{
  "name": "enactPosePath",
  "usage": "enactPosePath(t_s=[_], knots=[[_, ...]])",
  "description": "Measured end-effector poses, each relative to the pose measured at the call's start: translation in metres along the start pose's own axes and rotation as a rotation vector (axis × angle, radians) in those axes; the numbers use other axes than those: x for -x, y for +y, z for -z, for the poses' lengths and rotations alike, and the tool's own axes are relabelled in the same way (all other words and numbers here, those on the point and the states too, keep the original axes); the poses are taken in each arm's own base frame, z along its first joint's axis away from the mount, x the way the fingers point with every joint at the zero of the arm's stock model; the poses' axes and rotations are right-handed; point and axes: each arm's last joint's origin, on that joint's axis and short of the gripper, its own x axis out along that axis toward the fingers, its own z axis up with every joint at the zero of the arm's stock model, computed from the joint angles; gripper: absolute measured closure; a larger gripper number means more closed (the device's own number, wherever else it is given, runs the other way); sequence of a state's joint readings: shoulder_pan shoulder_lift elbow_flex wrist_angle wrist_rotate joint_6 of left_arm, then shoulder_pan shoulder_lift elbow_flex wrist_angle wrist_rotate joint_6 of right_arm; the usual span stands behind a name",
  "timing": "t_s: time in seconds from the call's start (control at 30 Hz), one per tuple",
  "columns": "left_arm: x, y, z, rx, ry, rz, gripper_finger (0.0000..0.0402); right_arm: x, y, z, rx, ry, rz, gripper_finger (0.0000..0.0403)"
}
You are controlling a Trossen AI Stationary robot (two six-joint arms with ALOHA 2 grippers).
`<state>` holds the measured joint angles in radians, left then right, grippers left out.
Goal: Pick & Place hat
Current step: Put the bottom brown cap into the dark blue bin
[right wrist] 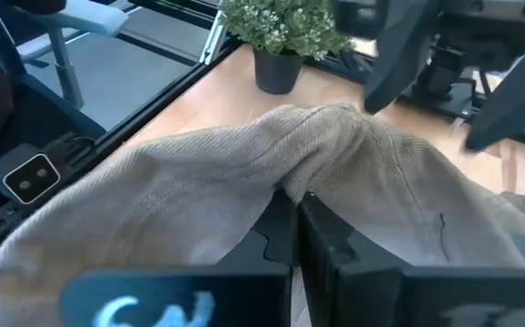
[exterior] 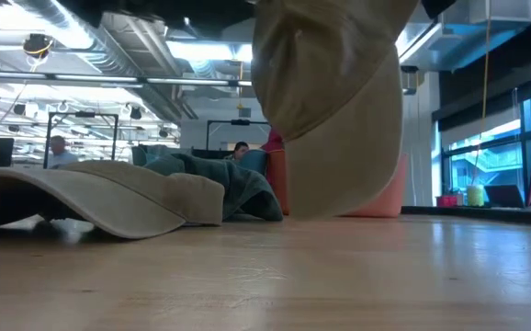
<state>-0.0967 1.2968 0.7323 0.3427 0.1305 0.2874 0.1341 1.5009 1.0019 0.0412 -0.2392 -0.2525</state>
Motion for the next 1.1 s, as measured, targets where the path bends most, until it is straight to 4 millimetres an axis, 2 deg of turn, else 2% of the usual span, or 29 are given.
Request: enactPosePath(t_s=[0.27,0.6,0.8,1.1], knots=[[-0.026,0.003,-0.001,-0.016,-0.008,0.014,0.0233,0.000,0.000,0.001,0.013,0.003,-0.002,0.0394],[-0.029,0.002,0.001,0.012,-0.005,0.042,0.0240,0.000,0.000,0.002,0.012,0.025,0.013,0.0394],[-0.029,0.000,0.001,0.015,-0.025,0.111,0.0274,0.000,-0.001,0.002,0.013,0.023,0.016,0.0394],[-0.029,0.002,0.001,0.014,-0.012,0.069,0.0347,0.000,-0.001,0.001,0.017,0.008,0.022,0.0394]])
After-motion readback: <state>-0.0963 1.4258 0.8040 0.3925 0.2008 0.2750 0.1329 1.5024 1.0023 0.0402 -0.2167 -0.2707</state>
